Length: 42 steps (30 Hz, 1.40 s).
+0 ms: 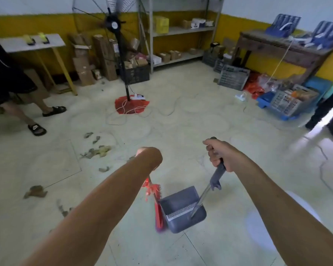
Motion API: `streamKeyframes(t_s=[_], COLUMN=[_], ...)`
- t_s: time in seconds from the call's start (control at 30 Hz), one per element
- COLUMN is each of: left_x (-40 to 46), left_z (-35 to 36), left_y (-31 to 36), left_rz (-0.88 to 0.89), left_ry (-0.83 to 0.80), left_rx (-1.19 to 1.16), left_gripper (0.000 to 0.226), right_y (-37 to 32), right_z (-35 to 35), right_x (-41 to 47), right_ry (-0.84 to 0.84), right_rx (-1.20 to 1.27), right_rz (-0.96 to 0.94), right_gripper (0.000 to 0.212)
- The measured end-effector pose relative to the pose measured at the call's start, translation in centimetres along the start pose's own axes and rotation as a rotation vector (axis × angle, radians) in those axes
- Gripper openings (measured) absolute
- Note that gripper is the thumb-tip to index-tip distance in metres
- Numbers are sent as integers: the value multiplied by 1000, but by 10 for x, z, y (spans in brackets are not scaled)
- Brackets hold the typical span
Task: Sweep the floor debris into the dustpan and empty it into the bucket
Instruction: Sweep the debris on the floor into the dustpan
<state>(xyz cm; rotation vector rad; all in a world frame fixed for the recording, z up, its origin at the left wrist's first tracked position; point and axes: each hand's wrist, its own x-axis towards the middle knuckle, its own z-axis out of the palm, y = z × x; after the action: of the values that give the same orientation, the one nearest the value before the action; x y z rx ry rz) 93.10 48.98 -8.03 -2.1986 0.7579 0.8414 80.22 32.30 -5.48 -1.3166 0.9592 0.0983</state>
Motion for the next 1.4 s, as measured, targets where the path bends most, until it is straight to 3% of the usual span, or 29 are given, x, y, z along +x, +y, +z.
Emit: streamKeyframes(t_s=[0.07,0.23,0.3,0.4,0.5,0.63,0.8,0.97,1.03,1.13,1.23,1.4], left_x=[5,38,55,71,97,126,169,195,207,244,296,402], left_z=[9,21,18,13,6,-15,-31,-4,30,68,76,64], left_y=[-38,-96,-111,-140,-194,-280,-371,-450,-474,-496,-509,-542], left_rz=[-44,-160,-173,-149,-183,-317,-436,-608,-635,-578,-547,-368], left_ry=[27,-31,-42,59,138,113,0,4,-34,-47,-32,-132], left_rx=[-41,-87,-170,-59,151,59,-178,-606,-831,-1157,-1641,-1711], left_gripper=[45,39,27,8,12,23,25,45,42,42,42,38], right_y=[-14,-51,-70,-96,-121,-169,-232,-292,-311,-327,-327,-312], right_z=[36,136,180,236,273,314,376,421,433,458,496,559], right_x=[14,53,70,98,134,179,225,265,283,313,343,405], right_ry=[-17,-31,-77,-146,-185,-231,-288,-309,-316,-306,-230,-69], right_rx=[-44,-103,-106,-87,-42,-6,-11,-63,-136,-203,-257,-367], right_rz=[-28,-72,-49,-48,-91,-98,-145,-208,-241,-297,-367,-413], right_gripper=[44,46,46,47,44,43,40,34,32,29,24,29])
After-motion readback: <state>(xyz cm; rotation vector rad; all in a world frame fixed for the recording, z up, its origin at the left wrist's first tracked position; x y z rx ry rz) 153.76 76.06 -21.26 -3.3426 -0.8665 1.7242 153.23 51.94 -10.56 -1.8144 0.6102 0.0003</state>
